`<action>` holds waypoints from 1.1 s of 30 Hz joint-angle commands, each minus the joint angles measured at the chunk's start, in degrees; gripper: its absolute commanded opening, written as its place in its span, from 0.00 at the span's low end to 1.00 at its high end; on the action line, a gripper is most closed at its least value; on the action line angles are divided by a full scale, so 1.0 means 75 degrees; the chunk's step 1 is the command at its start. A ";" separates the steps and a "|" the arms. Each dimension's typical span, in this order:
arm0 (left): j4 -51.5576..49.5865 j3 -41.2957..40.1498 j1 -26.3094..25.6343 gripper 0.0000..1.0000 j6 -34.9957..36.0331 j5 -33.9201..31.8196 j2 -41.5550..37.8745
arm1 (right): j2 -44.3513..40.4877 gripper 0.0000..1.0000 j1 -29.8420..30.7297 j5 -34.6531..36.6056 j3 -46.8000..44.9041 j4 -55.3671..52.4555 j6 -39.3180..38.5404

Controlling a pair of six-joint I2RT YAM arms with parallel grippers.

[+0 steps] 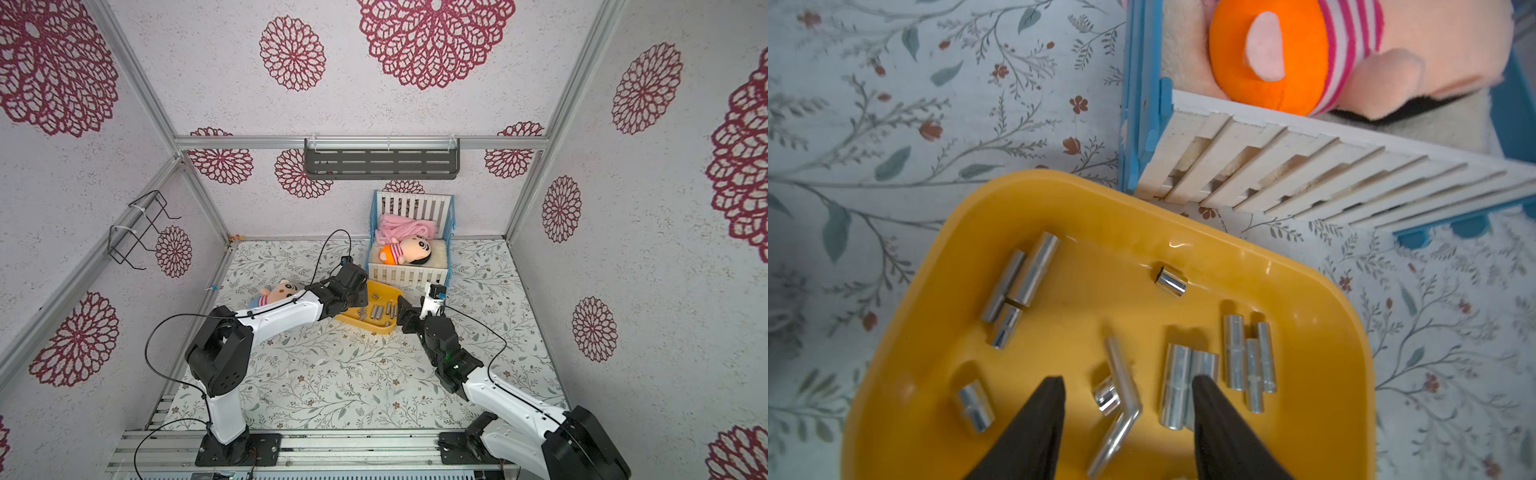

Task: Put the screws on the desktop into the storage box
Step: Place the screw in the storage box, then reset both arms

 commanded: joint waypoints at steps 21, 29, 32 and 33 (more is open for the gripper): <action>0.2854 -0.5089 0.0190 0.97 0.3549 -0.4072 -0.7307 | -0.0365 0.99 0.0034 0.2649 -0.0513 0.2504 -0.2506; 0.4262 -0.6365 0.2261 0.97 0.4777 -0.4767 -0.7233 | -0.0359 0.99 -0.2071 0.1573 -0.1425 0.3068 -0.3701; 0.5515 -0.7234 0.2837 0.97 0.4914 -0.4658 -0.7046 | 0.0109 0.99 -0.2552 0.1870 -0.2102 0.4159 -0.3786; 0.6064 -0.7596 0.3113 0.97 0.5130 -0.4102 -0.6957 | 0.0201 0.99 -0.2703 0.1758 -0.2236 0.4369 -0.3762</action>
